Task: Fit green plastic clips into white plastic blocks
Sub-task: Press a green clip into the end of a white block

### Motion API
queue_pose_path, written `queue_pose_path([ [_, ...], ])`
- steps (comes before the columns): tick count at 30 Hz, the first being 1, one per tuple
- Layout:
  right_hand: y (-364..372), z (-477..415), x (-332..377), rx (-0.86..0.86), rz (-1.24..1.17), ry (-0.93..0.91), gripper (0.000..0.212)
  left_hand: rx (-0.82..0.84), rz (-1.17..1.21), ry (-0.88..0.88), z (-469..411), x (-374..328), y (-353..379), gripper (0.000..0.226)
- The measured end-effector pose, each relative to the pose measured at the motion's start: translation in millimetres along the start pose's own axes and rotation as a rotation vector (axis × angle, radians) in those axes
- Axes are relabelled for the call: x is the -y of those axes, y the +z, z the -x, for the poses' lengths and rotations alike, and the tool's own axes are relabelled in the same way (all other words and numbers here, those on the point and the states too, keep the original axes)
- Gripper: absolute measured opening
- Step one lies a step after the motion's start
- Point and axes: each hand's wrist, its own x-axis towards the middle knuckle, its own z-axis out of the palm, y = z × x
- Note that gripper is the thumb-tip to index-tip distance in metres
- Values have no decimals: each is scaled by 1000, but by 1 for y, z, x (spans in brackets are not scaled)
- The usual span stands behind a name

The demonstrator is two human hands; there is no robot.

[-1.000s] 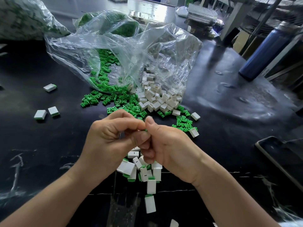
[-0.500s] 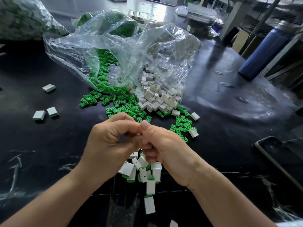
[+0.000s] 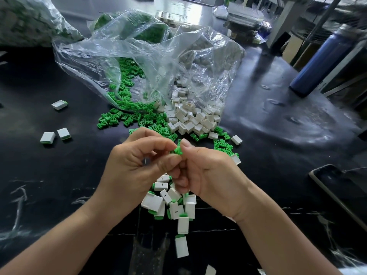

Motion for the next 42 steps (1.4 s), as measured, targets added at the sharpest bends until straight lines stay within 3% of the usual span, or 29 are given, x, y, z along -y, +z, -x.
queue_pose_path([
  [4,0,0,0,-1,-11,-6,28,3,99,-52,0,-4,2,25],
  [17,1,0,-4,24,48,15,47,103,130,-4,2,-3,0,19],
  [21,-1,-1,-3,31,6,51,86,75,70,10,2,-4,1,10],
  [23,0,-2,-5,38,-9,57,76,74,47,23,2,-4,2,8],
  [25,2,-2,-4,20,-6,58,52,83,26,38,2,-5,2,7],
  [30,4,1,-5,-11,27,58,36,85,-20,33,2,-7,2,16],
  [34,6,1,-4,-35,32,66,33,62,-76,15,2,-8,1,26],
  [42,8,-2,-9,-89,10,23,26,20,-85,-28,4,-11,2,22],
])
